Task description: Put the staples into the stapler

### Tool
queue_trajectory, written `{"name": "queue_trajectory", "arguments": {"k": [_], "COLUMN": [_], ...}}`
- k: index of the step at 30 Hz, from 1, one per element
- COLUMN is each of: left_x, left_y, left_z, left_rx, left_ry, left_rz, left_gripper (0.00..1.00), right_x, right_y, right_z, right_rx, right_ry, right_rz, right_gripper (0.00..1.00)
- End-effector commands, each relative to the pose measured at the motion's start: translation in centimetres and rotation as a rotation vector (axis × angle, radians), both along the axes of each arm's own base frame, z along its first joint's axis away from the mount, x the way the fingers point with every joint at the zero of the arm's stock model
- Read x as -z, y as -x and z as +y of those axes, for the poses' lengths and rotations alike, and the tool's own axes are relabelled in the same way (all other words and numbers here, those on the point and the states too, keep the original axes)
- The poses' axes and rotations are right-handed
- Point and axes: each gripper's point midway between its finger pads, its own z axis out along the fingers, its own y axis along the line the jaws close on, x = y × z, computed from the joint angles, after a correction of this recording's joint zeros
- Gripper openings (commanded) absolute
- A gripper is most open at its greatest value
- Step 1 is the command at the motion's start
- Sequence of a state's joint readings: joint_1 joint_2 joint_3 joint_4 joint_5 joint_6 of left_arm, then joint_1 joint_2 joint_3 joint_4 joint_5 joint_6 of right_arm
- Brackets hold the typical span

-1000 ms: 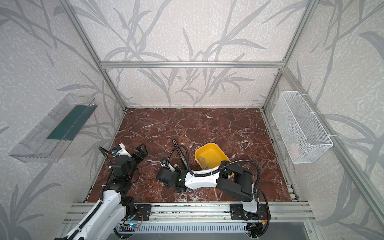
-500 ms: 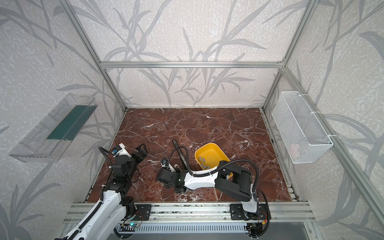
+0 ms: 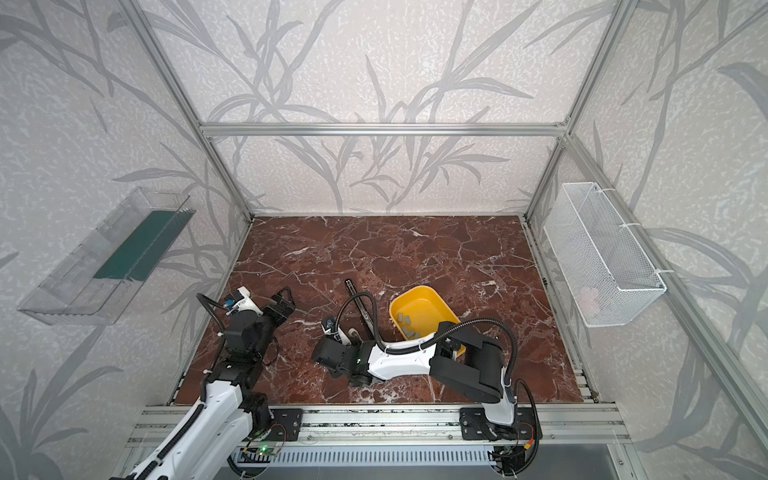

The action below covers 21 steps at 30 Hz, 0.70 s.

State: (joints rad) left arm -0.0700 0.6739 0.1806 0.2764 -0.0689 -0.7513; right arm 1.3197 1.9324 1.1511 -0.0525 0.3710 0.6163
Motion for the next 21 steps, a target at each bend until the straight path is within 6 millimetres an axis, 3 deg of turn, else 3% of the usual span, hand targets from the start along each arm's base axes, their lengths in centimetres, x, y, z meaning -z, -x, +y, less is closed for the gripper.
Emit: {"name": "queue_trajectory", "arguments": {"k": [1,21], "left_x": [-1.0,-0.9], "left_y": [-0.1,-0.1], "left_z": [0.2,0.3], "left_rx": [-0.006,-0.01], "left_ry": [-0.011,-0.012], "left_rz": [-0.023,-0.021], "left_gripper": [0.98,0.98], "right_x": [0.5,0.6], "right_y": [1.1,0.9], "right_z": [0.0,-3.3], "right_rx": [-0.01,0.113], "right_ry": [0.015,0.057], "right_rz": [-0.002,-0.033], "right_gripper": [0.14,0.14]}}
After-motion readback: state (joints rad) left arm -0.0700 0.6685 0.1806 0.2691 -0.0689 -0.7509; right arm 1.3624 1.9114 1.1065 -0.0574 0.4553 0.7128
